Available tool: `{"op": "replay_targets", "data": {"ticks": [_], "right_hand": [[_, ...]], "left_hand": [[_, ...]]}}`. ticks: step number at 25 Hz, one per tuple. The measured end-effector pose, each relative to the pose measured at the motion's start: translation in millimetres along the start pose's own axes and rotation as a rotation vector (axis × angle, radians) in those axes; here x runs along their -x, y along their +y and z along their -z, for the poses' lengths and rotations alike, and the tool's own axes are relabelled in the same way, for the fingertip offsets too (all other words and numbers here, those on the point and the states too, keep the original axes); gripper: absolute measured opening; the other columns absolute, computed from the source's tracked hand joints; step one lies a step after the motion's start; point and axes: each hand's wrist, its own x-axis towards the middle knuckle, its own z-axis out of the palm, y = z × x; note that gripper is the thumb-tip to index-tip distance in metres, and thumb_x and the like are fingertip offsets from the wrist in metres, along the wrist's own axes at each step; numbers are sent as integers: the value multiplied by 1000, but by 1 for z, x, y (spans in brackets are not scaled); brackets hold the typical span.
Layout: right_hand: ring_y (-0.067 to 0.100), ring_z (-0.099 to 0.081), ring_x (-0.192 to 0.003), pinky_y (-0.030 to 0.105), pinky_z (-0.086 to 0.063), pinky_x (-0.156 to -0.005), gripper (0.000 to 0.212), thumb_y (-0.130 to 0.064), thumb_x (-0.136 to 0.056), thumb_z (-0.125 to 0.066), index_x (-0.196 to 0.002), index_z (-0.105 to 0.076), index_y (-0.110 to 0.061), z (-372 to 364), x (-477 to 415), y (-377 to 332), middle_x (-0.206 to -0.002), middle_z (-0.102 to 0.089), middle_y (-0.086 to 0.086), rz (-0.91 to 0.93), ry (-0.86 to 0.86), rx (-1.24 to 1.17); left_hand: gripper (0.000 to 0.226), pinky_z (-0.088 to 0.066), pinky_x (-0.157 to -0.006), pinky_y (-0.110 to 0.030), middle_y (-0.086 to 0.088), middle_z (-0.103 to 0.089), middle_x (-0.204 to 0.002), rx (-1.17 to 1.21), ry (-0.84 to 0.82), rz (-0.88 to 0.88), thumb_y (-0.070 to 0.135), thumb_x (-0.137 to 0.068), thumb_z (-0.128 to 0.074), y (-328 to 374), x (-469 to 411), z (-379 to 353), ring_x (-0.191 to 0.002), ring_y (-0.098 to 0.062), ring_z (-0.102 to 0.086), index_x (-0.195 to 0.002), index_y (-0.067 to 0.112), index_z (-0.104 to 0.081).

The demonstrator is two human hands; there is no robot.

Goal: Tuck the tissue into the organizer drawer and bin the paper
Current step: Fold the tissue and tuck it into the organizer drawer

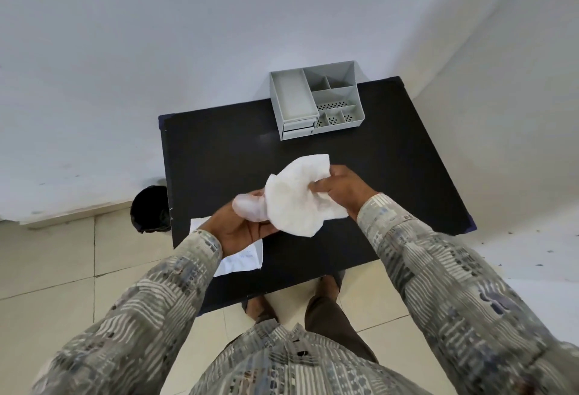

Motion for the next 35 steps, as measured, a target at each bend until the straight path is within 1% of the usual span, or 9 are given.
{"op": "replay_targets", "data": {"ticks": [5, 10, 15, 19, 22, 25, 28, 32, 35], "right_hand": [[6, -73, -84, 22, -50, -65, 13, -17, -90, -77, -97, -76, -27, 14, -6, -13, -94, -78, -12, 34, -7, 237], [21, -79, -90, 33, -59, -72, 27, -25, -84, -83, -110, -79, -20, 33, -3, -14, -102, -83, -2, 46, -70, 174], [31, -71, -107, 43, -59, -84, 30, -33, -90, -77, -112, -71, -14, 57, 5, -5, -114, -76, 9, 49, -35, -621], [20, -66, -125, 51, -55, -102, 62, -37, -77, -87, -135, -65, -29, 47, 33, 30, -129, -77, -4, -111, -199, -360], [29, -70, -125, 53, -56, -106, 56, -21, -84, -87, -137, -66, -23, 31, 46, 42, -131, -77, 2, -32, -268, -420], [30, -77, -112, 39, -65, -89, 39, -5, -96, -72, -135, -68, -7, 48, 45, 30, -119, -81, 11, 37, -93, -548], [31, -78, -110, 49, -64, -93, 28, -6, -98, -68, -124, -75, -15, 85, 41, 16, -117, -82, 9, 29, -132, -448], [27, -79, -102, 47, -67, -80, 30, -5, -92, -64, -110, -82, -22, 111, 43, 10, -113, -82, 10, 8, -314, -367], [26, -82, -93, 41, -66, -66, 30, -10, -97, -66, -124, -73, -21, 125, 47, 7, -105, -84, 4, -32, -343, -336]], "left_hand": [[58, -65, -90, -49, -18, -74, -134, 21, -47, 39, 51, -83, -84, -5, -5, -20, -118, -35, -75, -130, 16, -77], [71, -67, -82, -46, -19, -74, -135, -109, 61, 26, 20, -72, -96, -12, -9, -41, -117, -37, -75, -137, 11, -66], [40, -68, -69, -42, -17, -80, -121, 270, 383, -81, -3, -92, -72, -24, -25, -70, -96, -31, -82, -130, 6, -67], [34, -68, -65, -39, -17, -84, -102, 485, 425, -114, -3, -99, -62, -35, -35, -106, -85, -30, -83, -132, -2, -65], [35, -69, -71, -41, -18, -83, -111, 449, 413, -164, 10, -102, -64, -58, -40, -150, -95, -30, -82, -135, -1, -66], [48, -63, -94, -48, -20, -77, -128, 367, 402, -157, 43, -101, -65, -67, -40, -173, -118, -36, -75, -135, 10, -71], [52, -62, -90, -45, -11, -80, -126, 61, 442, -154, 63, -88, -71, -58, -37, -175, -117, -31, -74, -124, 26, -79], [53, -64, -93, -45, -14, -75, -135, 120, 321, -266, 40, -88, -83, -53, -40, -184, -123, -35, -73, -135, 19, -72], [51, -61, -100, -54, -19, -73, -136, 244, 304, -313, 18, -88, -82, -58, -52, -193, -125, -40, -71, -137, 14, -68]]}}
